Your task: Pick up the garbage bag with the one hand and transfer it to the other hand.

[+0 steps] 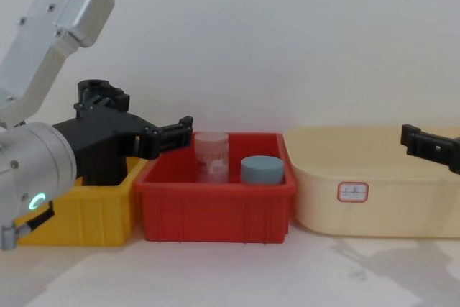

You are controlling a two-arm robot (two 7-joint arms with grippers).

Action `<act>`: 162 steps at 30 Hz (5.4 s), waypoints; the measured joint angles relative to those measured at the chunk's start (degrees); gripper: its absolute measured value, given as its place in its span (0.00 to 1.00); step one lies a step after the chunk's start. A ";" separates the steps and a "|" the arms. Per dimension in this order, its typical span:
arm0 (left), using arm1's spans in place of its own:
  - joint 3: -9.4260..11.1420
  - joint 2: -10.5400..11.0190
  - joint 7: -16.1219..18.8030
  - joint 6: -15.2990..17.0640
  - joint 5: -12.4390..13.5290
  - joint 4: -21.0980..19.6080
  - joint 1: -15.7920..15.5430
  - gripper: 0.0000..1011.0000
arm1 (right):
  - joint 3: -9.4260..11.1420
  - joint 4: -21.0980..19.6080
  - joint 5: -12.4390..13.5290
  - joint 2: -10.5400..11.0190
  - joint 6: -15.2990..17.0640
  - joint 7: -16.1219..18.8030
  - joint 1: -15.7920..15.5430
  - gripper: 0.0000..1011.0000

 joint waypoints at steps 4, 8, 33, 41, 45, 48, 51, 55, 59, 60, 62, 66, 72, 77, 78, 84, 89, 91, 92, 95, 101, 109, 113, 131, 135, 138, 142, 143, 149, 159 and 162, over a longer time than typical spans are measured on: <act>0.00 0.00 0.00 0.00 0.00 -0.01 0.00 0.99 | 0.00 0.00 0.00 0.00 0.00 0.00 0.00 0.99; 0.00 0.00 0.00 0.00 0.00 0.00 0.00 0.99 | 0.00 0.00 0.00 0.00 0.00 0.00 0.00 0.99; 0.00 0.00 0.00 0.00 0.00 0.00 0.00 0.99 | 0.00 0.00 0.00 0.00 0.00 0.00 0.00 0.99; 0.00 0.00 0.00 0.00 0.00 0.00 0.00 0.99 | 0.00 0.00 0.00 0.00 0.00 0.00 0.00 0.99; 0.00 0.00 0.00 0.00 0.00 0.00 0.00 0.99 | 0.00 0.00 0.00 0.00 0.00 0.00 0.00 0.99; 0.00 0.00 0.00 0.00 0.00 0.00 0.00 0.99 | 0.00 0.00 0.00 0.00 0.00 0.00 0.00 0.99; 0.00 0.00 0.00 0.00 0.00 0.00 0.00 0.99 | 0.00 0.00 0.00 0.00 0.00 0.00 0.00 0.99; 0.00 0.00 0.00 0.00 0.00 0.00 0.00 0.99 | 0.00 0.00 0.00 0.00 0.00 0.00 0.00 0.99; 0.00 0.00 0.00 0.00 0.00 0.00 0.00 0.99 | 0.00 0.00 0.00 0.00 0.00 0.00 0.00 0.99; 0.00 -0.01 0.00 0.00 0.00 0.00 0.00 0.99 | 0.00 0.00 0.00 0.00 0.00 0.00 0.00 0.99; -0.11 0.03 -0.01 0.02 0.00 -0.01 0.06 0.99 | 0.00 0.00 0.00 0.00 0.00 0.00 0.00 0.99; -0.64 0.28 -0.09 0.58 -0.35 -0.32 0.43 0.99 | 0.00 0.00 0.00 0.00 0.00 0.00 0.00 0.99; -2.67 1.01 -0.31 3.15 -2.54 -1.38 1.62 0.99 | 0.00 0.00 0.00 0.00 0.00 0.00 0.00 0.99; -5.42 1.43 -0.32 6.44 -5.18 -2.12 2.20 0.99 | 0.00 0.00 0.00 0.00 0.00 0.00 0.00 0.99; -5.77 1.46 -0.31 7.02 -5.64 -2.16 2.19 0.99 | 0.00 0.00 0.00 0.00 0.00 0.00 0.00 0.99; -7.63 1.38 -0.58 10.02 -7.74 -2.11 1.33 0.99 | 0.00 0.00 0.00 0.00 0.00 0.00 0.00 0.99; -8.64 0.84 -1.04 12.33 -9.19 -1.35 -0.15 0.99 | 0.00 0.00 0.00 0.00 0.00 0.00 0.00 0.99; -8.83 0.52 -1.24 13.07 -9.60 -0.95 -0.77 0.99 | 0.00 0.00 0.00 0.00 0.00 0.00 0.00 0.99; -8.88 0.39 -1.33 13.37 -9.75 -0.80 -0.98 0.99 | 0.00 0.00 0.00 0.00 0.00 0.00 0.00 0.99; -8.95 -0.18 -1.51 14.28 -10.14 -0.15 -1.89 0.99 | 0.00 0.00 0.00 0.00 0.00 0.00 0.00 0.99; -9.02 -1.22 -1.54 15.44 -10.36 1.18 -3.43 0.99 | 0.00 0.00 0.00 0.00 0.00 0.00 0.00 0.99; -8.89 -2.31 -1.28 16.14 -9.86 3.44 -5.50 0.99 | 0.00 0.00 0.00 0.00 0.00 0.00 0.00 0.99; -8.53 -2.89 -0.98 16.41 -9.04 5.13 -6.89 0.99 | 0.00 0.00 0.00 0.00 0.00 0.00 0.00 0.99; -7.15 -4.66 -0.62 16.86 -6.58 9.56 -10.84 0.86 | 0.00 0.00 0.00 0.00 0.00 0.00 0.00 0.99; -7.04 -4.79 -0.60 16.88 -6.43 9.88 -11.11 0.76 | 0.00 0.00 0.00 0.00 0.00 0.00 0.00 0.99; -6.96 -4.90 -0.59 16.91 -6.28 10.17 -11.37 0.63 | 0.00 0.00 0.00 0.00 0.00 0.00 0.00 0.99; -6.92 -4.98 -0.58 16.93 -6.16 10.34 -11.52 0.56 | 0.00 0.00 0.00 0.00 0.00 0.00 0.00 0.99; -6.92 -4.98 -0.58 16.94 -6.15 10.34 -11.52 0.55 | 0.00 0.00 0.00 0.00 0.00 0.00 0.00 0.99; -7.06 -4.70 -1.00 17.14 -6.14 9.39 -11.22 0.49 | 0.00 0.00 0.00 0.00 0.00 0.00 0.00 0.99; -7.98 -3.26 -3.01 17.76 -6.44 4.60 -11.30 0.43 | 0.00 0.00 0.00 0.00 0.00 0.00 0.00 0.99; -8.26 -2.90 -3.67 17.96 -6.62 3.28 -11.64 0.42 | 0.00 0.00 0.00 0.00 0.00 0.00 0.00 0.99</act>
